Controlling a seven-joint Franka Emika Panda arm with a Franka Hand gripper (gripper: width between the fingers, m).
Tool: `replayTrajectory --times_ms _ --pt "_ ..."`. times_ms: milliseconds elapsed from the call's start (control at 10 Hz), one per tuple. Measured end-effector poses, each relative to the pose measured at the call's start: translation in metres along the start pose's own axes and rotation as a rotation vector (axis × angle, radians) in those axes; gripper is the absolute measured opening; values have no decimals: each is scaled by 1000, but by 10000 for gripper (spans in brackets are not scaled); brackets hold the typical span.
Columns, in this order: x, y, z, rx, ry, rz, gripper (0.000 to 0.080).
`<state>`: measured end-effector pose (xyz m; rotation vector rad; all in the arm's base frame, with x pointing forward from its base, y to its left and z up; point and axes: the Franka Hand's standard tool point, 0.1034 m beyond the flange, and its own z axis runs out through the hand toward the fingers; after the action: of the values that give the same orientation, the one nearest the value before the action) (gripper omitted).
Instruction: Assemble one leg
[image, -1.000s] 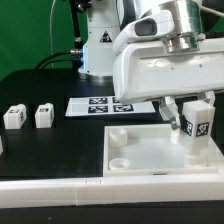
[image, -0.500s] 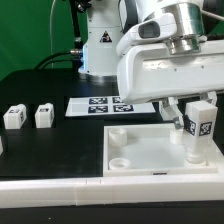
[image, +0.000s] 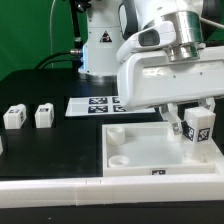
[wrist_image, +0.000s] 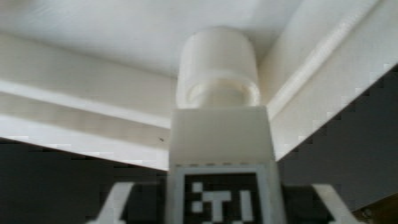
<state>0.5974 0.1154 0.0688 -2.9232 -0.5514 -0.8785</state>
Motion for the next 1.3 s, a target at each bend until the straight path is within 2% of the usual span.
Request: replayTrajectory --times_ms 600,700,800,900,1000,1300 --pt "0 0 1 2 -7 -3 294" --pt "2 0 0 1 -3 -4 549" --pt "3 0 0 1 -2 -5 549" --pt "4 1 0 1 -2 -6 619" --pt "3 1 0 0 -2 -7 640" --pt "5 1 0 0 0 -10 649"
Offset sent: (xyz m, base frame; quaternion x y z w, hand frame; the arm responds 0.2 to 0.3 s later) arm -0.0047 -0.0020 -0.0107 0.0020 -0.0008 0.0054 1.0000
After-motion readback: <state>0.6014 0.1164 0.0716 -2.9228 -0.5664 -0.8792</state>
